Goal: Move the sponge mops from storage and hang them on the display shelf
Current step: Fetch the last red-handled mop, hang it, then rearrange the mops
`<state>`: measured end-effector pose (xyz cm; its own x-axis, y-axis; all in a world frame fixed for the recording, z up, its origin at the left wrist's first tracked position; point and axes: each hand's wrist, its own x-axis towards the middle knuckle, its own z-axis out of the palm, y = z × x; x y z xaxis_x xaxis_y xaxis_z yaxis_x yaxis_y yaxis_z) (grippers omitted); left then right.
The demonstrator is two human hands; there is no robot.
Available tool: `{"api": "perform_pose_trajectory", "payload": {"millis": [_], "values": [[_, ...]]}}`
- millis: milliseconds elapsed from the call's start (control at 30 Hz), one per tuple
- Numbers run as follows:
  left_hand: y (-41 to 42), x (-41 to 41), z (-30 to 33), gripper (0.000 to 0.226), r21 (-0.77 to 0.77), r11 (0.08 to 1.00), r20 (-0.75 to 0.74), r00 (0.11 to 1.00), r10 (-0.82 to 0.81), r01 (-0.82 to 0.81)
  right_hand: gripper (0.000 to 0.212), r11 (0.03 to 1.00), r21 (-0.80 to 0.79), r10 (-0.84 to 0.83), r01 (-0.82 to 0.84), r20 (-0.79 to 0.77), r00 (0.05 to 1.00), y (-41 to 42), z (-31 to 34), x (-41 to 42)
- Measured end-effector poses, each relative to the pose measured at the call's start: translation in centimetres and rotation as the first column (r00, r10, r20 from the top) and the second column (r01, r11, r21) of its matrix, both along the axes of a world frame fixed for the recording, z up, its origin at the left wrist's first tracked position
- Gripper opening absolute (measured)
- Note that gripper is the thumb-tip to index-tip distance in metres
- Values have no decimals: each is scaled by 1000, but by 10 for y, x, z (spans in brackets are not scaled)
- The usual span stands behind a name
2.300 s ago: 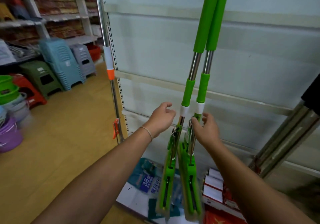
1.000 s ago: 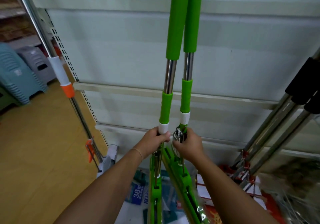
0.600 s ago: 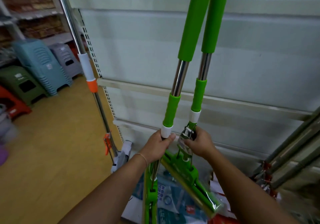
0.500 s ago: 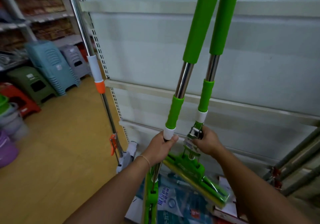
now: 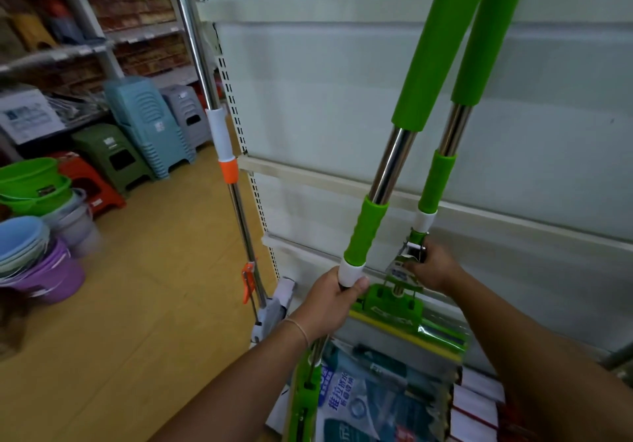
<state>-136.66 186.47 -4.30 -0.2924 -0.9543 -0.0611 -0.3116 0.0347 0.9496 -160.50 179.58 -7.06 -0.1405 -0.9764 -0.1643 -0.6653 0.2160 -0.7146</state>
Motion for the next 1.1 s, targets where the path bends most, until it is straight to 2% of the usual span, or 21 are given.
{"api": "perform_pose_trajectory", "payload": {"millis": [200,267,333,400,467,533,600,700,733,800,867,933,1033,1100], "values": [[-4,3,3,19,-7,1000,65,998,7,-7,45,1000,-8,-10,9,-83,997,1,-3,-1],[-5,3,5,20,3,1000,96,995,4,-4,56,997,-2,-81,82,-160,984,8,-6,0],[-5,3,7,22,16,1000,103,995,-7,5,77,982,-7,-188,190,-189,964,17,-8,0],[-5,1,9,24,38,999,98,995,-17,13,85,950,-29,-313,312,-80,946,26,-11,3],[-4,-2,8,24,59,998,105,994,-29,23,75,904,-39,-418,426,121,900,38,-13,6],[-4,-5,7,26,65,997,120,992,-41,34,52,866,-45,-469,498,273,840,53,-17,12],[-2,-8,6,30,52,998,138,989,-51,44,36,843,-93,-478,529,319,818,69,-22,19],[1,-15,3,35,19,999,159,987,-29,26,30,791,-203,-518,577,279,809,95,-33,33],[2,-18,1,36,10,1000,157,987,-18,16,31,794,-223,-510,566,263,819,105,-37,42],[3,-23,-1,37,5,1000,154,988,2,-2,34,880,-196,-381,433,255,889,123,-48,67],[2,-26,-2,37,4,1000,152,988,23,-24,54,980,-77,-154,184,299,942,137,-57,98],[3,-28,-4,38,6,999,149,988,43,-45,72,1000,-14,-18,25,370,929,143,-58,125],[5,-32,-8,43,3,997,135,988,80,-81,62,997,-59,-14,41,402,916,136,-56,151],[6,-32,-10,42,-12,995,140,985,101,-100,40,993,-79,-58,89,335,940,127,-56,157]]}}
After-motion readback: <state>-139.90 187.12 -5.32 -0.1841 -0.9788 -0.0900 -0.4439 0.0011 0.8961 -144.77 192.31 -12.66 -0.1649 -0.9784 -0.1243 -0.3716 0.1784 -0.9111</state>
